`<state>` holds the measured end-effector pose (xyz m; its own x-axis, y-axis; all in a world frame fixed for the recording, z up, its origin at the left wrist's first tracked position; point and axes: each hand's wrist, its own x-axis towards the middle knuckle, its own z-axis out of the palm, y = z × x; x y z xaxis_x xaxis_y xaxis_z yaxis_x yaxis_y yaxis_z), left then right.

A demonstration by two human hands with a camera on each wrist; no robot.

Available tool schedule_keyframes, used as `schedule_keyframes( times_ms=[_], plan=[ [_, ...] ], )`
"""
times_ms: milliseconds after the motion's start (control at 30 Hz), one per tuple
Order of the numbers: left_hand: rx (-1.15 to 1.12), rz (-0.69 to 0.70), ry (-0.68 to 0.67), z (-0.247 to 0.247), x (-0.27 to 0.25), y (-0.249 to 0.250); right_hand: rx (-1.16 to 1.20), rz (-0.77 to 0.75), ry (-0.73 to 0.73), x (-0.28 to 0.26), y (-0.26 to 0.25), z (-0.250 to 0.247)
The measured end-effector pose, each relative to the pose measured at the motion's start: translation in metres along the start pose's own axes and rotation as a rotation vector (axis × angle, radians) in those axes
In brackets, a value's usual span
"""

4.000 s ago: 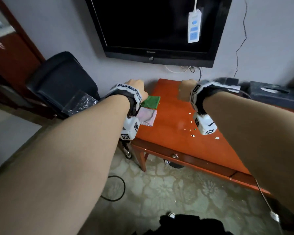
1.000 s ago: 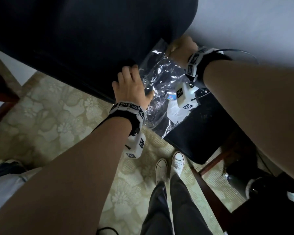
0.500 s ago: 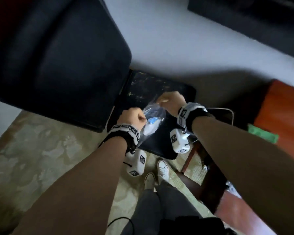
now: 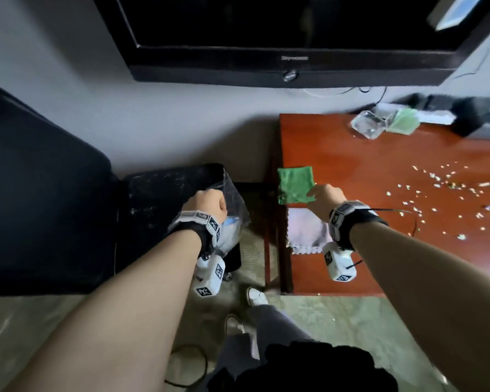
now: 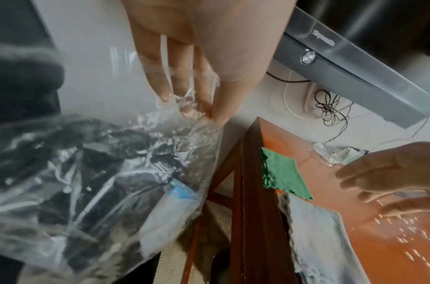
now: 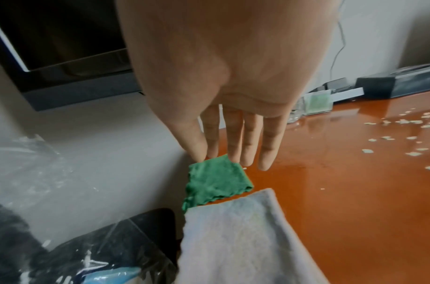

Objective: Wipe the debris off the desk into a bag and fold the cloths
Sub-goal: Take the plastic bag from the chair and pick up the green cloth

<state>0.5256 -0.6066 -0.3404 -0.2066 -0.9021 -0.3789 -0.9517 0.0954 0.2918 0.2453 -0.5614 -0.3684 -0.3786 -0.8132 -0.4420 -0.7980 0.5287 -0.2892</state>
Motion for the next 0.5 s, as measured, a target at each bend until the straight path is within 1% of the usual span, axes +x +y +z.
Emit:
schedule_keyframes(
  times_ms=[100, 200, 300, 433, 500],
  plan=[
    [0.08, 0.016, -0.005, 0.0, 0.003, 0.017, 0.012, 0.016, 0.019, 0.002, 0.026, -0.008],
    [0.079, -0.01, 0.012, 0.005, 0.01, 0.023, -0.036, -0.021, -0.016, 0.012, 0.029, -0.009],
    [0.088, -0.046, 0.018, 0.013, 0.016, 0.027, -0.098, -0.119, -0.063, 0.03, 0.021, 0.0],
    [0.099, -0.058, -0.045, 0.027, 0.027, 0.029, -0.173, -0.281, -0.087, 0.055, 0.002, 0.024],
    [0.089, -0.061, -0.064, 0.037, 0.037, 0.03, -0.248, -0.317, -0.086, 0.065, -0.003, 0.034]
  ],
)
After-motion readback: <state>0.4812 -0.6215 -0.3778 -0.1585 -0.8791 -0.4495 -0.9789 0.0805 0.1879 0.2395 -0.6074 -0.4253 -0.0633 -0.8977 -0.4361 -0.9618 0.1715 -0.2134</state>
